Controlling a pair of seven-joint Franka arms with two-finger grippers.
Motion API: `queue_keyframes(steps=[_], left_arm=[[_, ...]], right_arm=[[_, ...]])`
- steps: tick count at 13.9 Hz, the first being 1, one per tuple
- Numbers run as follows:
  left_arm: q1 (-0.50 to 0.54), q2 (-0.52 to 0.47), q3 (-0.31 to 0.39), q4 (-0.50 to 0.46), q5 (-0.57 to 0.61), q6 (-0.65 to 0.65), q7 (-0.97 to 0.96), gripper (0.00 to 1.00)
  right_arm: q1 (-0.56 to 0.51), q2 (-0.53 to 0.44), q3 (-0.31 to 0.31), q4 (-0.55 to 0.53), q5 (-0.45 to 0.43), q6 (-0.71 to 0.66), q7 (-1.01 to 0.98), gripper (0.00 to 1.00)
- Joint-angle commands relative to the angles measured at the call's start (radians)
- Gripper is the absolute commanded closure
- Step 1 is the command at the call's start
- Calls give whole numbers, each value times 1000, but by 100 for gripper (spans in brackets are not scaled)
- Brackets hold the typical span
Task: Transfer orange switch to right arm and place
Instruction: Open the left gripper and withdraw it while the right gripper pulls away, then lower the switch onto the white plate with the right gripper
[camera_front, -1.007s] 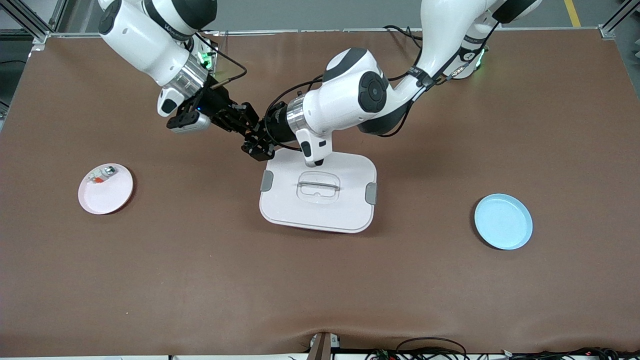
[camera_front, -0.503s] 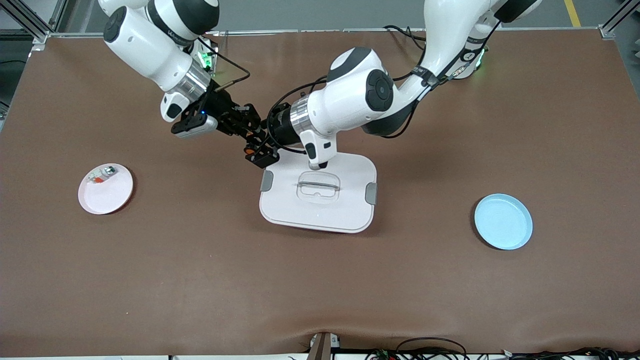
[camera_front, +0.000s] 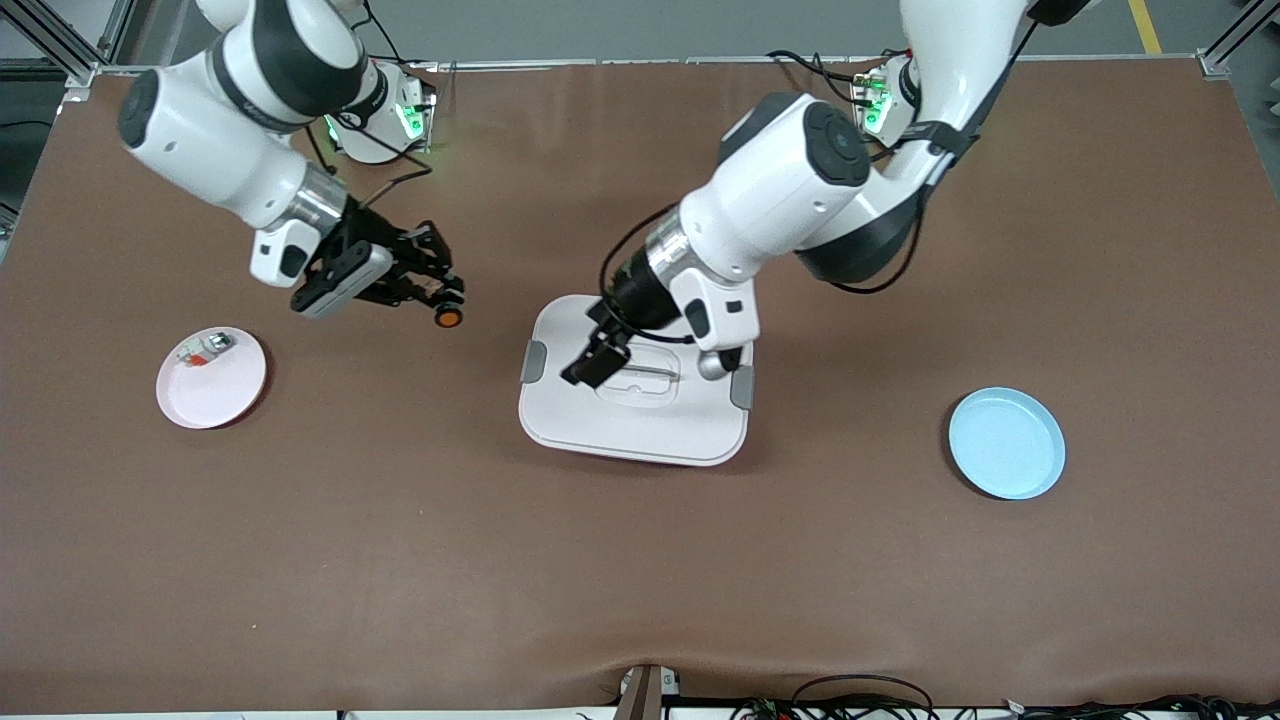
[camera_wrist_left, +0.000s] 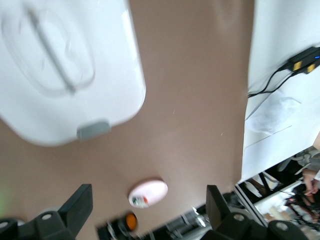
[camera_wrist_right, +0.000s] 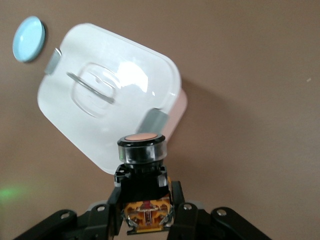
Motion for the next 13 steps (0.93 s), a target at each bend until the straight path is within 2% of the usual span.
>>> queue_keyframes(steps=[1, 6, 7, 10, 13], left_arm=[[83, -57, 0, -12, 75, -81, 148, 0], [287, -123, 5, -25, 114, -367, 584, 0], [324, -126, 5, -25, 154, -410, 637, 0], [345, -160, 3, -25, 394, -518, 763, 0], [416, -201, 2, -25, 438, -624, 950, 0]], right_arm=[[-117, 23, 13, -6, -107, -45, -277, 100], [-282, 53, 13, -6, -375, -44, -623, 100], [-309, 57, 13, -8, -403, -44, -686, 100], [-371, 103, 13, -8, -486, -18, -913, 100], [-450, 154, 13, -22, -495, 69, -1072, 100]])
